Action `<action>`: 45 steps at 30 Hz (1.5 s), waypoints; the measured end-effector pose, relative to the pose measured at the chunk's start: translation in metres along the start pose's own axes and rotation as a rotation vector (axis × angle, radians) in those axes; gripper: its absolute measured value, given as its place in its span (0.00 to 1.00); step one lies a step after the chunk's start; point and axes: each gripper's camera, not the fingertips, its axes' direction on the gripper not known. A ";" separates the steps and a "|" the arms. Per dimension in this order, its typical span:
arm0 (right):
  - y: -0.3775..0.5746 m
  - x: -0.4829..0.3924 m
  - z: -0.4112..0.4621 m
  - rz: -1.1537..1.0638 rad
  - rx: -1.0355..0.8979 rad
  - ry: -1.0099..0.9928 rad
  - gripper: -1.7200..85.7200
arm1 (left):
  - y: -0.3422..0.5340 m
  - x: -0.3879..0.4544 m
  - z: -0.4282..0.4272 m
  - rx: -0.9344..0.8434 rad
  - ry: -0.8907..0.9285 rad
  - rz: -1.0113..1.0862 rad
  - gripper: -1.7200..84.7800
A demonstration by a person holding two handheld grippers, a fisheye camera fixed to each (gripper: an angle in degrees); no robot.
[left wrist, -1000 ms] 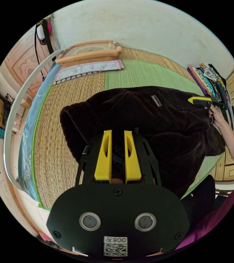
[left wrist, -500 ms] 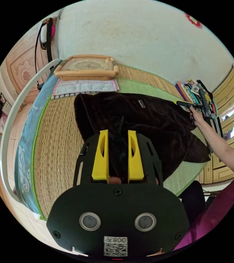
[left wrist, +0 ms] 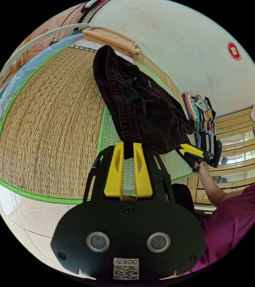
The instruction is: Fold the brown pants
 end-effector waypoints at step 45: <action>0.128 0.374 -0.067 0.280 -0.307 0.236 0.12 | 0.021 0.261 0.158 -0.418 -0.127 0.661 0.12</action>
